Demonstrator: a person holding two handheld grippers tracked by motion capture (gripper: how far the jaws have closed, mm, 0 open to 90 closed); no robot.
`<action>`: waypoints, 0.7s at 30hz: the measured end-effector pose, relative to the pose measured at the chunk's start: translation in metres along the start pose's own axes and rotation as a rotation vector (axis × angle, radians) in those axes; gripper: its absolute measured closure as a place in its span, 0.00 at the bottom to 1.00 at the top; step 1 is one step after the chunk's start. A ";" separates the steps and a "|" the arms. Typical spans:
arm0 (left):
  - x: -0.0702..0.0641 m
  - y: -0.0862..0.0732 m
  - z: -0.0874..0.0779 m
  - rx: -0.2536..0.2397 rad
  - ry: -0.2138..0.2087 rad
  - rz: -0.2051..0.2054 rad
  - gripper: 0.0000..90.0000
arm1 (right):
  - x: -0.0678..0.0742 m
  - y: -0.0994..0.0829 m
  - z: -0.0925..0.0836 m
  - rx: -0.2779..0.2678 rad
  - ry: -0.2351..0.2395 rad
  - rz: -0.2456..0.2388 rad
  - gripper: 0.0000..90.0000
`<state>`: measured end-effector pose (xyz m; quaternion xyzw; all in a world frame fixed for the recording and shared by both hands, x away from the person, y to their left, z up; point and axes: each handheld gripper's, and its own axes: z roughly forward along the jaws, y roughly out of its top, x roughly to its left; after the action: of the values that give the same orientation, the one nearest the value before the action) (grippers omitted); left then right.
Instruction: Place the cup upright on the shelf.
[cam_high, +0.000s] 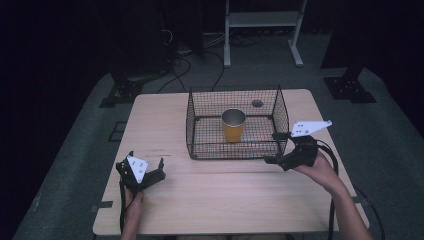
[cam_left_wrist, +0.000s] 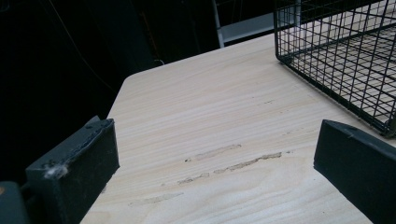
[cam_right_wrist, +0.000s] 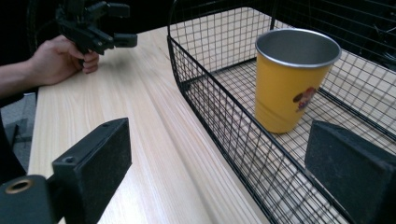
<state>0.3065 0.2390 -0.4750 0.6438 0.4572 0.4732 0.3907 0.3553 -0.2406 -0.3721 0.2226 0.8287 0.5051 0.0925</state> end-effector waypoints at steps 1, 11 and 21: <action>0.000 0.000 0.000 0.000 0.000 0.000 0.00 | 0.000 -0.002 -0.001 0.004 -0.005 0.001 0.07; 0.000 0.000 0.000 0.001 -0.001 0.005 0.00 | -0.003 -0.021 -0.008 0.005 -0.025 0.030 0.07; 0.000 0.000 0.000 0.001 -0.001 0.005 0.00 | -0.003 -0.037 -0.016 0.011 -0.043 0.050 0.08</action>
<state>0.3063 0.2386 -0.4750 0.6454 0.4556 0.4738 0.3892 0.3418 -0.2693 -0.3969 0.2544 0.8236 0.4976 0.0963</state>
